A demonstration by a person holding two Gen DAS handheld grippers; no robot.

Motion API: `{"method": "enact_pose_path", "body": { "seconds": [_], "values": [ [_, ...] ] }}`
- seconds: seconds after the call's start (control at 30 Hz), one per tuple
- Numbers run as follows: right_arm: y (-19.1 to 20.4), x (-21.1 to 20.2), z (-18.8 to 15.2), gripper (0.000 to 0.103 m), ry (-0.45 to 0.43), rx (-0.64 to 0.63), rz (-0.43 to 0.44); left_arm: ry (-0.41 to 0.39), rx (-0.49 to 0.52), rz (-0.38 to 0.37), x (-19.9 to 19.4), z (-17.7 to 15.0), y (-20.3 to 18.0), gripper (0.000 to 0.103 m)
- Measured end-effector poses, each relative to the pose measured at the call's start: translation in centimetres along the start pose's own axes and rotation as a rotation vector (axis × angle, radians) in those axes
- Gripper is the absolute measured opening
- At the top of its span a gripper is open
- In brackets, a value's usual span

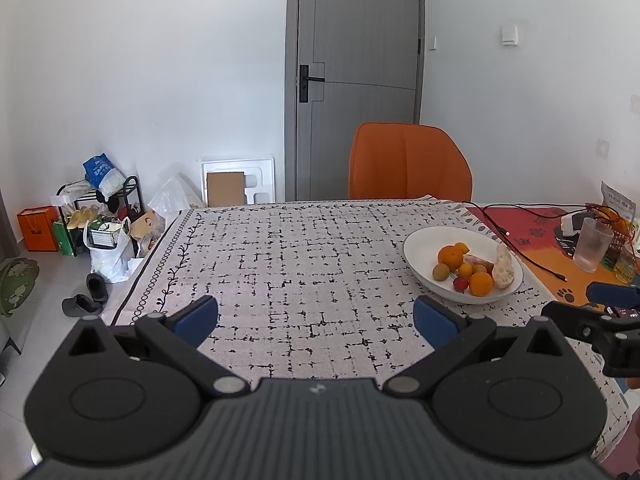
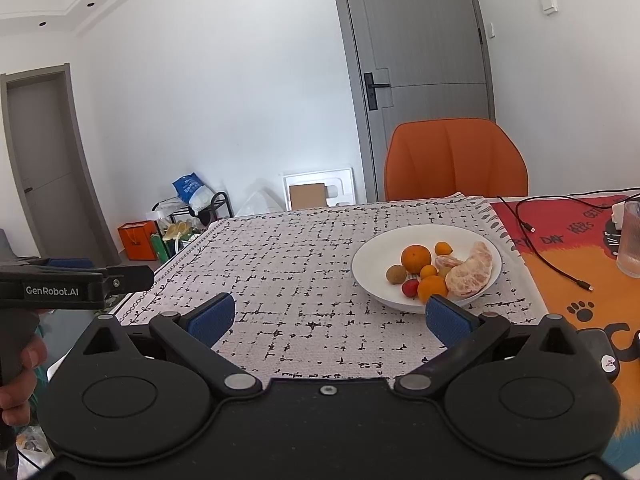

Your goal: Organize fruits

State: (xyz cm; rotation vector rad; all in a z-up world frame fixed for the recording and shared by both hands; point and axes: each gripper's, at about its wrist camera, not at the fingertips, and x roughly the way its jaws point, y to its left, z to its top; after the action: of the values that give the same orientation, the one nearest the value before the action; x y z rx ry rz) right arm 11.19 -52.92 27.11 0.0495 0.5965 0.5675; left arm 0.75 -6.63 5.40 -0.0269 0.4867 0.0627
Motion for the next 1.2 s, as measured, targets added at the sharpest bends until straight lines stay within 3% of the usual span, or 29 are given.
{"method": "enact_pose_path", "body": {
  "seconds": [1.2],
  "values": [
    [-0.17,0.12,-0.02,0.103,0.000,0.000,-0.008,-0.002,0.005,0.005,-0.16,0.03,0.07,0.103]
  ]
}}
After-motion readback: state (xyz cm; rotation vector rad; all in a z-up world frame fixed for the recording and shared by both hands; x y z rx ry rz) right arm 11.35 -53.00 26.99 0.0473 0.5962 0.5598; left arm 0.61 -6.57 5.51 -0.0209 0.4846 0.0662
